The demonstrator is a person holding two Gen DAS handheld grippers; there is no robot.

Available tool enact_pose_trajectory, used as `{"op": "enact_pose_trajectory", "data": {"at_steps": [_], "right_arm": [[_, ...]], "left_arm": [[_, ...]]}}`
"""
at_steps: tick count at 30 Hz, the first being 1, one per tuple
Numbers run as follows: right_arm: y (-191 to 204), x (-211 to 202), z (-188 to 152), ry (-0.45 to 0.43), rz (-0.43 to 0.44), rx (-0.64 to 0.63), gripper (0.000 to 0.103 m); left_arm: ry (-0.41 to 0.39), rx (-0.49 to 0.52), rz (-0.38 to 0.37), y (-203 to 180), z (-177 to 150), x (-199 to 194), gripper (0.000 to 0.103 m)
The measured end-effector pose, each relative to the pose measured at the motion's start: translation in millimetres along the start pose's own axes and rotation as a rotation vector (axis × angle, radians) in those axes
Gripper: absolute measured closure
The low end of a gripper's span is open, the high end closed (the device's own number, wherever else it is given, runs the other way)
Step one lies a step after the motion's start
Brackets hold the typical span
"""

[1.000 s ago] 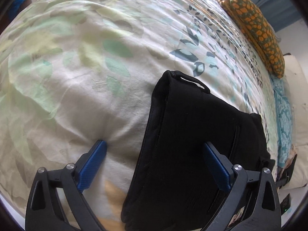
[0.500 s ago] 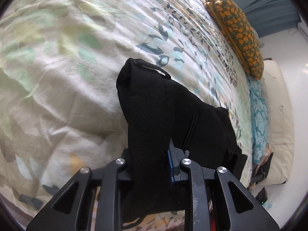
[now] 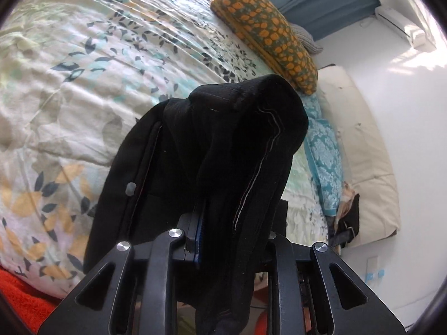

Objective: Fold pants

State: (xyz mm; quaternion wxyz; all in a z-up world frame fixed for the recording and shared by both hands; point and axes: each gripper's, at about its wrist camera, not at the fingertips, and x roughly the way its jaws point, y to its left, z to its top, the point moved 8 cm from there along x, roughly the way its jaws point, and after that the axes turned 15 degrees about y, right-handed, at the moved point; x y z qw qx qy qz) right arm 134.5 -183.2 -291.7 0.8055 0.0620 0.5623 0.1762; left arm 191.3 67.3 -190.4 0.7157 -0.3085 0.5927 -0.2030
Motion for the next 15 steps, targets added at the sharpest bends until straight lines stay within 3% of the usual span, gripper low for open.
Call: {"op": "enact_pose_trajectory", "data": {"at_steps": [5,8,9,10,12,14,15], "right_arm": [[-0.8,-1.5,4.8,0.005,0.128,0.054,0.016],[7.6,5.4,12.4,0.016,0.203,0.071,0.016],[7.6,5.4,12.4,0.016,0.203,0.071,0.016],[13.7,8.7,15.1,0.024,0.219,0.046,0.016],[30.5,19.5,19.2,0.062,0.258,-0.026,0.016],[44.4,33.8,17.5,0.128,0.363,-0.069,0.016],[47.0,40.8,15.6,0.157,0.397,-0.071,0.015]], "left_arm": [[0.055,0.056,0.063,-41.5,-5.5,67.8,0.079],[0.104,0.107,0.109,-56.5,-6.3,117.6,0.066],[0.150,0.112,0.117,-58.9,-9.0,135.2,0.055],[0.205,0.105,0.095,-61.0,-12.8,150.6,0.047],[0.272,0.062,-0.007,-64.8,-19.2,163.3,0.046],[0.287,0.022,-0.085,-67.0,-22.1,155.3,0.044],[0.274,0.019,-0.086,-65.1,-21.2,146.4,0.041]]}}
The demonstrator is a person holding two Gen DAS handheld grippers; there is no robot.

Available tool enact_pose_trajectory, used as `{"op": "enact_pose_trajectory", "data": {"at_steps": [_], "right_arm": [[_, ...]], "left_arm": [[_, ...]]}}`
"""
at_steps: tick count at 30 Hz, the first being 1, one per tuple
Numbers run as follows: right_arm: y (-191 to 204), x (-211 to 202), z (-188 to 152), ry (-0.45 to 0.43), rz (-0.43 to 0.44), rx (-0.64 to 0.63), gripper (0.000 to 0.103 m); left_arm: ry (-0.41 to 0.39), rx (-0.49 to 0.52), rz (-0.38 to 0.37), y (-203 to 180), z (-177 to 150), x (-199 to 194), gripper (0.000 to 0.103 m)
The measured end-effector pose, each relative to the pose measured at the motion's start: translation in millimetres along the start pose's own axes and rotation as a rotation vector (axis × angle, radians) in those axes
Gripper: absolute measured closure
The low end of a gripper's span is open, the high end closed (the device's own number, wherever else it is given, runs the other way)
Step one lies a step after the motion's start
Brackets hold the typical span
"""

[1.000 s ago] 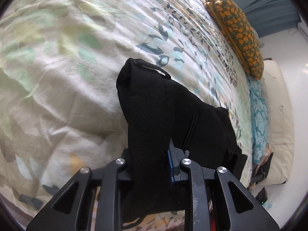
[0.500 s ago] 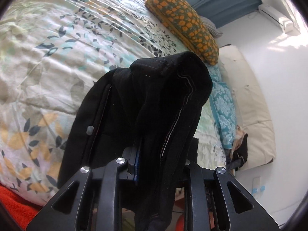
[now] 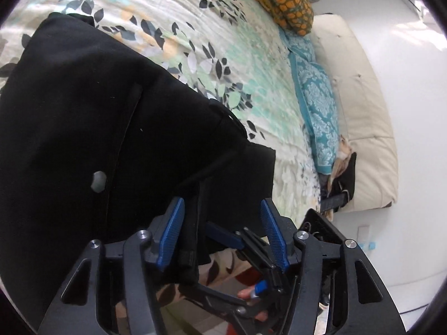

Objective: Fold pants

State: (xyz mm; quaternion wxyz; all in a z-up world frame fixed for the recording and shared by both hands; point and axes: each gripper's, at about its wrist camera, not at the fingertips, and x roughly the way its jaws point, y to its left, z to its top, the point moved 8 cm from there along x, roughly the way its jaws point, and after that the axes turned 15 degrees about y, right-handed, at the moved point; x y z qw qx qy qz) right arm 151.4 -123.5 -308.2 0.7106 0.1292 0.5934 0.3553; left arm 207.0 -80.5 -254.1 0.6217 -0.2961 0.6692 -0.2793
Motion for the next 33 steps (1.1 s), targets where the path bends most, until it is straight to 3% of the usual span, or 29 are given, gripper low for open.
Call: {"op": "enact_pose_trajectory", "data": {"at_steps": [5,9,14,17,18,19,20,21,22,28,33], "right_arm": [[-3.0,0.3,-0.4,-0.012,0.041,0.013,0.015],[-0.2,-0.3,4.2,-0.008,0.098,0.065,0.005],[-5.7,-11.3,16.7,-0.050,0.285,0.238,0.002],[-6.6,0.0,21.9,0.004,0.225,0.260,0.002],[-2.5,8.1,22.9,0.044,0.155,0.229,0.005],[-0.2,18.4,22.9,0.097,0.062,0.187,0.037],[1.7,29.0,21.5,0.141,-0.111,0.129,0.062],[1.7,29.0,21.5,0.141,-0.111,0.129,0.067],[4.2,25.7,22.6,0.119,-0.109,0.135,0.080],[36.6,-65.8,35.8,-0.090,0.046,0.103,0.084],[2.0,-126.8,26.5,-0.171,0.074,0.173,0.084]], "left_arm": [[-0.163,0.035,0.109,16.7,-14.4,-74.5,0.034],[-0.271,-0.009,0.203,54.1,-27.4,-117.9,0.033],[-0.289,-0.109,0.180,97.5,-43.9,-118.8,0.033],[-0.275,-0.124,0.203,106.0,-48.3,-101.1,0.033],[-0.267,-0.124,0.206,105.5,-49.5,-95.4,0.033],[-0.261,-0.124,0.206,104.1,-48.9,-91.4,0.033],[-0.260,-0.122,0.204,101.1,-51.0,-92.2,0.033],[-0.265,-0.115,0.204,98.7,-51.7,-94.3,0.033],[-0.275,-0.105,0.209,95.7,-52.5,-98.7,0.033],[-0.333,-0.052,0.245,80.9,-57.6,-120.6,0.033],[-0.299,-0.019,0.254,69.5,-56.5,-100.7,0.033]]}}
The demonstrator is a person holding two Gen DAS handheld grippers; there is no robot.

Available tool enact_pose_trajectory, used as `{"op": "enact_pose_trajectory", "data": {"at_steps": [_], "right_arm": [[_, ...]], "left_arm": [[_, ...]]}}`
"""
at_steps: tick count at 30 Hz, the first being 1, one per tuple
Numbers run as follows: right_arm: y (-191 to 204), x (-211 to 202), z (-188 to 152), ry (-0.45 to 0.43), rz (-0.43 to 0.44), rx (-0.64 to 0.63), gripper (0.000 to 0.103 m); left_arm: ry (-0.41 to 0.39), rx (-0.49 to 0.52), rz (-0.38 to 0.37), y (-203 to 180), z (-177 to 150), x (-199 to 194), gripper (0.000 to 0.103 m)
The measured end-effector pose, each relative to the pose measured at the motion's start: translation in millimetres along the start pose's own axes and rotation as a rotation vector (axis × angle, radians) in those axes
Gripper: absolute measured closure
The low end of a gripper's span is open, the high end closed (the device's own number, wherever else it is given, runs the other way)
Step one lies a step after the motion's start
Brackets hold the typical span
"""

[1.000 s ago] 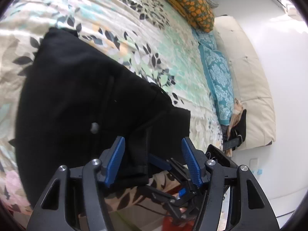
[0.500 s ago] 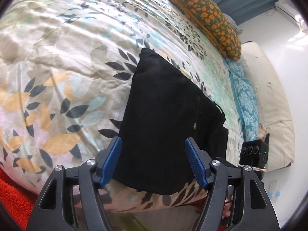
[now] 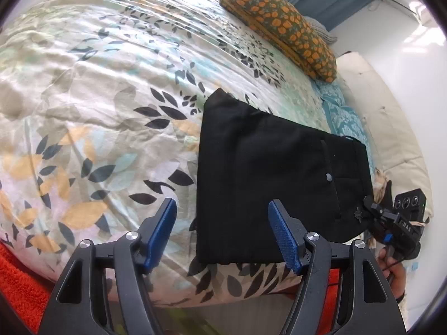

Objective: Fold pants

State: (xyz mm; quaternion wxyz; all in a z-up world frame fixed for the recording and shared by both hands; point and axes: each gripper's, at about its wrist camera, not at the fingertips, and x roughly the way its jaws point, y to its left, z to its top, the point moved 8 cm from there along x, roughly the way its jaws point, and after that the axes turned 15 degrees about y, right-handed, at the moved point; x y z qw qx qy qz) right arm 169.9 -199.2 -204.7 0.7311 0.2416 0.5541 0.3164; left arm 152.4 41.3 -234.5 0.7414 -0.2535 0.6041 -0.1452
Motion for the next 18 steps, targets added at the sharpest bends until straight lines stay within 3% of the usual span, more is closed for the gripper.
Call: {"op": "enact_pose_trajectory", "data": {"at_steps": [5,8,13,18], "right_arm": [[-91.1,-5.6,-14.0,0.026,-0.082,0.155,0.084],[-124.3,-14.5,-25.4,-0.014,-0.054,0.226,0.084],[-124.6,-32.7,-16.4,-0.053,-0.020,0.220,0.084],[-147.7,-25.2,-28.6,-0.028,-0.075,0.265,0.084]], "left_arm": [[0.056,0.044,0.022,-14.2,-10.8,21.5,0.033],[0.063,0.084,0.051,-24.1,-16.9,24.1,0.033],[0.080,0.125,0.068,-34.6,-21.7,31.6,0.033],[0.098,0.159,0.100,-40.9,-27.6,44.3,0.033]]}}
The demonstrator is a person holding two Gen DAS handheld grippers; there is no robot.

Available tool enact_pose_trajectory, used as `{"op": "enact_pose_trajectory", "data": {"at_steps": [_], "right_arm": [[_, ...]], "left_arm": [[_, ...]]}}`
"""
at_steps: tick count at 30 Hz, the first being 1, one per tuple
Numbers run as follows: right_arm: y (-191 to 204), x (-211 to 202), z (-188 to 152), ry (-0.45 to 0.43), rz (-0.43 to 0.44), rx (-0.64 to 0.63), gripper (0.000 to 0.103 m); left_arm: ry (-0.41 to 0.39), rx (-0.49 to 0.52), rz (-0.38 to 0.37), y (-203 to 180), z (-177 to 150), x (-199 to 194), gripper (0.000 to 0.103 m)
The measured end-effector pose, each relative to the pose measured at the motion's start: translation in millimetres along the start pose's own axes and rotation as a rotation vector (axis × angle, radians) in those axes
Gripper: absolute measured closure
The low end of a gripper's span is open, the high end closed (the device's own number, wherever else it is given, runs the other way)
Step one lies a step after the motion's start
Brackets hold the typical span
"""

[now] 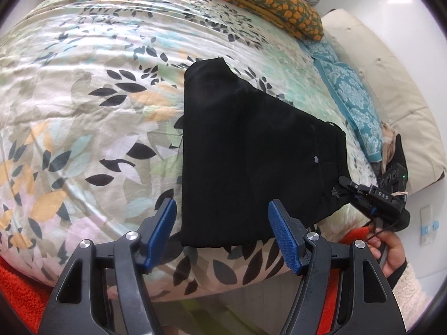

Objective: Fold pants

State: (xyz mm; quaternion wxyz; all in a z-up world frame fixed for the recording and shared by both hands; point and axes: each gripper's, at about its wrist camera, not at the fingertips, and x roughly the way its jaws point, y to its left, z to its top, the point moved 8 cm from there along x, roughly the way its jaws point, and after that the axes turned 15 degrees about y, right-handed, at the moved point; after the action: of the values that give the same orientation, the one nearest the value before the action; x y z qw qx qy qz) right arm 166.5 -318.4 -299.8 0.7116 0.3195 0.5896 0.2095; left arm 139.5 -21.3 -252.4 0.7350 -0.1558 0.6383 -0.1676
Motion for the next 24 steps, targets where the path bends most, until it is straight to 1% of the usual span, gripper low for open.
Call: {"op": "enact_pose_trajectory", "data": {"at_steps": [1,3,4,5,6,7,9,11,13,15,16,17,18,19,20,21,22,23,24], "right_arm": [[-7.2,3.6,0.0,0.004,-0.024,-0.005,0.083],[-15.3,5.8,-1.4,-0.008,-0.041,0.003,0.073],[-16.7,2.5,-1.6,-0.014,-0.052,0.010,0.058],[-16.9,-1.6,0.1,-0.021,-0.072,0.015,0.045],[-16.1,-9.2,2.3,-0.037,-0.097,0.016,0.042],[-14.0,-21.0,5.4,-0.072,-0.120,0.010,0.041],[-1.4,-49.7,14.5,-0.170,-0.180,-0.030,0.041],[27.6,-71.5,23.9,-0.244,-0.251,-0.130,0.041],[63.9,-73.0,29.6,-0.268,-0.293,-0.262,0.041],[92.0,-49.0,29.2,-0.222,-0.316,-0.387,0.041],[98.2,-30.4,27.3,-0.183,-0.330,-0.431,0.041],[98.2,-11.3,24.6,-0.143,-0.352,-0.457,0.041],[89.7,7.4,21.0,-0.104,-0.382,-0.464,0.041],[72.0,25.4,17.0,-0.062,-0.422,-0.446,0.043],[47.4,40.7,13.5,-0.022,-0.464,-0.408,0.043],[27.6,49.1,9.2,0.000,-0.475,-0.365,0.043],[17.7,48.5,7.0,-0.012,-0.439,-0.334,0.043],[17.6,41.8,6.9,-0.032,-0.405,-0.315,0.044],[20.8,33.6,8.3,-0.031,-0.391,-0.301,0.044]], "left_arm": [[0.001,0.012,0.016,-1.8,-1.3,1.4,0.033],[-0.003,0.042,0.063,-4.2,-3.0,2.3,0.033],[-0.010,0.056,0.092,-5.1,-2.7,1.8,0.033],[-0.021,0.067,0.127,-5.0,-1.7,0.2,0.033],[-0.037,0.075,0.165,-4.7,-0.2,-1.9,0.033],[-0.055,0.081,0.197,-4.5,2.5,-4.2,0.033],[-0.089,0.097,0.243,-7.6,8.5,-7.3,0.032],[-0.099,0.126,0.267,-16.5,16.0,-3.4,0.032],[-0.112,0.168,0.275,-30.6,22.9,3.8,0.032],[-0.138,0.229,0.299,-45.3,27.6,15.0,0.032],[-0.139,0.264,0.321,-51.3,28.5,23.9,0.032],[-0.123,0.295,0.342,-54.9,28.1,35.9,0.032],[-0.085,0.319,0.358,-55.3,26.0,51.3,0.029],[-0.045,0.332,0.385,-52.4,22.6,66.3,0.028],[-0.034,0.344,0.404,-50.7,19.1,73.4,0.027],[-0.048,0.358,0.411,-51.6,16.6,72.1,0.027],[-0.053,0.364,0.408,-52.9,15.6,66.5,0.027],[-0.045,0.356,0.388,-53.4,17.4,59.9,0.027],[-0.045,0.342,0.350,-53.7,23.3,51.0,0.027]]}}
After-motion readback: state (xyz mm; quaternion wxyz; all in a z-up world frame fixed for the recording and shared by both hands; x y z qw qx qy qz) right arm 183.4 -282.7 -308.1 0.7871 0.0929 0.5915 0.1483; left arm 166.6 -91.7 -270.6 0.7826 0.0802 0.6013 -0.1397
